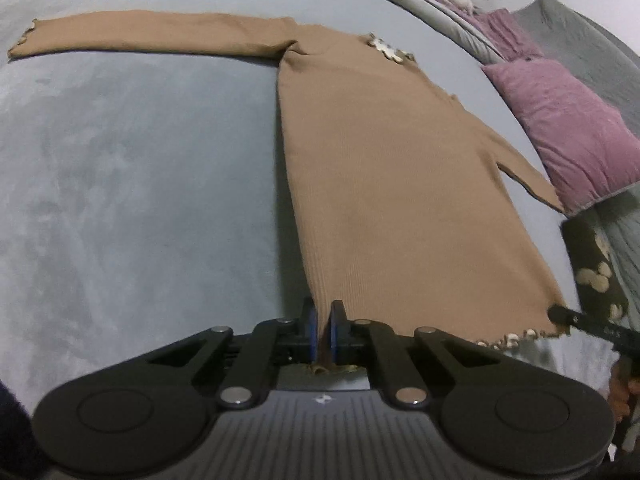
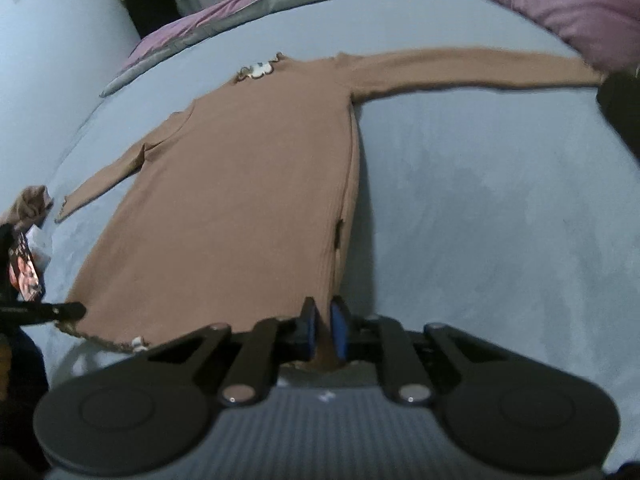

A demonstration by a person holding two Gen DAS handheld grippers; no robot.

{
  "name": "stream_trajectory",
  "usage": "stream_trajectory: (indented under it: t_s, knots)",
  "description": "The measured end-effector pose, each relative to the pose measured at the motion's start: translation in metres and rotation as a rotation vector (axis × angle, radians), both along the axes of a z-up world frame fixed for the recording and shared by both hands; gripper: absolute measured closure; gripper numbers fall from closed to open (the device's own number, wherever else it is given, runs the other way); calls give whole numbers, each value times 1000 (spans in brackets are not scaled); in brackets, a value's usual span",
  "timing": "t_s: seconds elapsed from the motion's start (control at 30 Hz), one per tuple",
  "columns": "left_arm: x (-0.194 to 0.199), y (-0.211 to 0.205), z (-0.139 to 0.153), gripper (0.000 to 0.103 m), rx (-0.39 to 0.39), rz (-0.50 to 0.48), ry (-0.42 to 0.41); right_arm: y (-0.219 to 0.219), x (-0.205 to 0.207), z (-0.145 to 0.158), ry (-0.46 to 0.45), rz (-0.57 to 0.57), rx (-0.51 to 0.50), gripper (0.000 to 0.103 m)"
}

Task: Fold clothes
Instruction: 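Raise both open grippers back over the flat sweater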

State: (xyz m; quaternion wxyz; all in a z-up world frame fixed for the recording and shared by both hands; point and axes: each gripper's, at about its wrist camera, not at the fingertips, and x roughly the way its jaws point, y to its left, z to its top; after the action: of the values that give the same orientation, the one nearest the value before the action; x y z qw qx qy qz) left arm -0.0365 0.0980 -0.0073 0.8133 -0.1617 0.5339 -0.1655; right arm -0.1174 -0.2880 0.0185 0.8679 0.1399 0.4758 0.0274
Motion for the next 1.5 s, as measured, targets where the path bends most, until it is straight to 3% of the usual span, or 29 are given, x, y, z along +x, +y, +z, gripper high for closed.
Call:
stream_trajectory:
  t_s: [0.17, 0.37, 0.5, 0.57, 0.83, 0.97, 1.07, 1.17, 1.5]
  knots:
    - [0, -11, -18, 97, 101, -51, 27, 0, 6, -5, 52, 4, -39, 94]
    - [0, -24, -20, 88, 207, -136, -28, -3, 15, -36, 138, -6, -44, 88]
    - [-1, -23, -12, 74, 255, -146, -65, -4, 16, -31, 118, -7, -85, 68]
    - [2, -24, -8, 73, 275, -138, -81, -6, 17, -25, 92, -3, -91, 57]
    - [29, -48, 8, 51, 288, -122, -188, 1, 49, -4, -8, 11, -140, 42]
    - [50, -68, 5, 20, 297, -138, -230, 13, 78, -4, -50, 17, -162, 26]
    - [69, -83, 1, 10, 299, -149, -246, 23, 101, -6, -80, 22, -183, 15]
    - [90, -97, -6, 6, 303, -143, -260, 34, 121, -10, -117, 33, -214, 0]
    - [144, -134, -21, 3, 331, -143, -434, 54, 192, -37, -210, 56, -248, 0]
